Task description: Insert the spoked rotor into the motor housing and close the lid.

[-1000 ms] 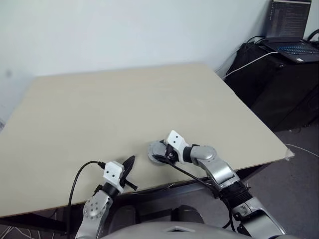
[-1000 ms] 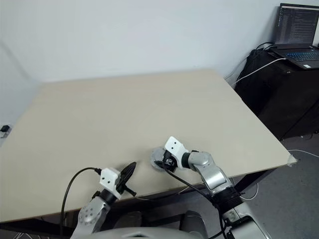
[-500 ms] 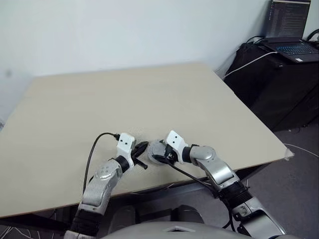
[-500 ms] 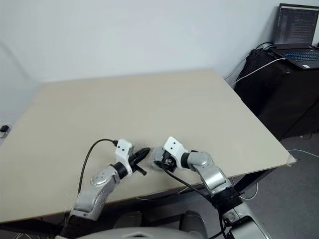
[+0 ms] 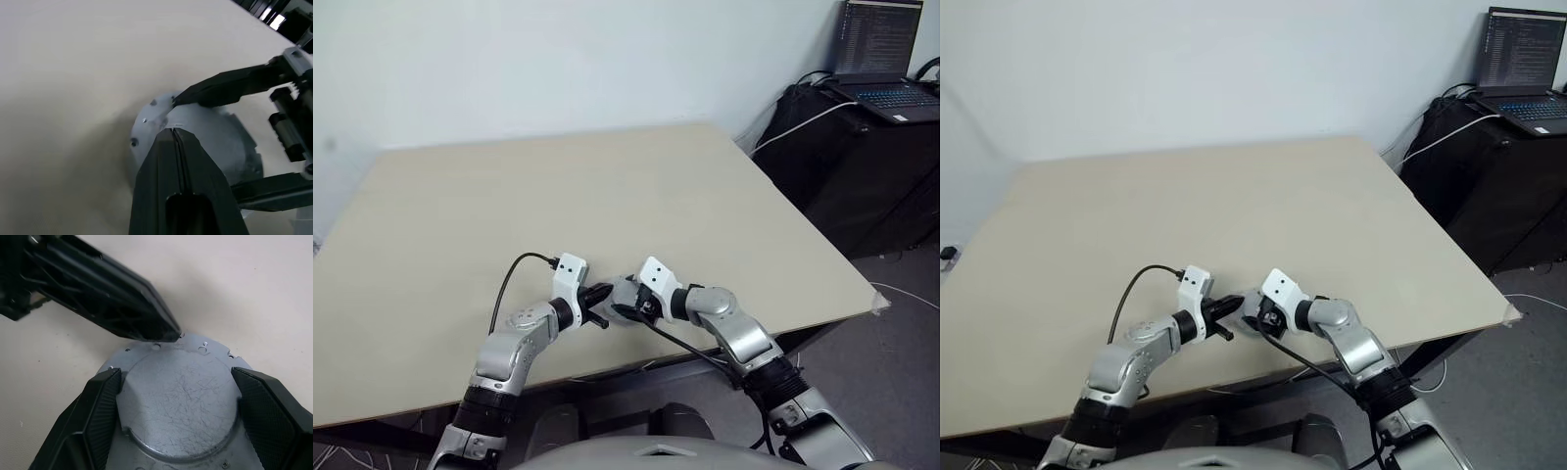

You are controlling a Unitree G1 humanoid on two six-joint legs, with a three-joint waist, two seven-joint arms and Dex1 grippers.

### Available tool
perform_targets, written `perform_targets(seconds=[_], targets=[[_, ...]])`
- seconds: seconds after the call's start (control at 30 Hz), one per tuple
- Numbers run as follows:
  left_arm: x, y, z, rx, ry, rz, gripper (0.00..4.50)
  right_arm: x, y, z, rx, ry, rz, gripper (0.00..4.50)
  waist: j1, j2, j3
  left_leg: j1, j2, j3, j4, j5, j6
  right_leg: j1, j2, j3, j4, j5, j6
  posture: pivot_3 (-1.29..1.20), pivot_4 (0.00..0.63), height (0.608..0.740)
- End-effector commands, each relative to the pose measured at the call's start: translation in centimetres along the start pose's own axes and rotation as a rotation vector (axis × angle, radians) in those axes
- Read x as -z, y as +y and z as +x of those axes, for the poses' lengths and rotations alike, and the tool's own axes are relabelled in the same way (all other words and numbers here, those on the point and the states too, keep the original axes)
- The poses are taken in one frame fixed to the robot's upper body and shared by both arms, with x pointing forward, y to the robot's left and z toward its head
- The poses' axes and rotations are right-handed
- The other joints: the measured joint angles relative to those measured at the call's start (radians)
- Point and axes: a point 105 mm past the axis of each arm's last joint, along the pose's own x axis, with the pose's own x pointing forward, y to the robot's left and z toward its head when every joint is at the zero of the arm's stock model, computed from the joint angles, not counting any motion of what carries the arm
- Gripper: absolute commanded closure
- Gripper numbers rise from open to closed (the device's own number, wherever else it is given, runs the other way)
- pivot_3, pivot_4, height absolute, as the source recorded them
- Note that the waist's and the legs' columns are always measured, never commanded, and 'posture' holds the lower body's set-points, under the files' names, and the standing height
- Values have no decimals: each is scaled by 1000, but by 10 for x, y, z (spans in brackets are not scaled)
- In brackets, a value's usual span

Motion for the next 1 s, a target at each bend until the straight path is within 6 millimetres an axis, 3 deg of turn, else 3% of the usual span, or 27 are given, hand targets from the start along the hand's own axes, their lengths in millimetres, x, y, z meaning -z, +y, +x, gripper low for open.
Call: perform_targets(seconds=[0.03,0.7,0.77,0.83,1.0], targets=[[-4,3,3,-33,10,25,4500,9,-6,-3,42,42,6,1202,0,0,0,0,0,0,0,0,0,0,0,0,0,0,0,0,0,740],[6,-13,16,19,42,-39,4500,4,-6,-2,75,20,-8,1202,1,-1,-1,0,0,-2,1,0,0,1,0,0,0,0,0,0,0,740],[5,-12,17,11,36,-38,4500,0,-8,-1,111,5,1,448,1,-1,-1,0,0,-2,1,0,0,1,0,0,0,0,0,0,0,740],[5,-12,17,10,35,-37,4500,-3,-7,-1,119,-8,-1,10,1,-1,-1,0,0,-3,1,0,0,1,0,0,0,0,0,0,0,740],[5,-13,19,3,24,-41,4500,-14,-2,-5,152,-60,-4,10,3,-1,0,-1,0,-4,0,0,0,1,0,0,-2,0,0,0,0,740]])
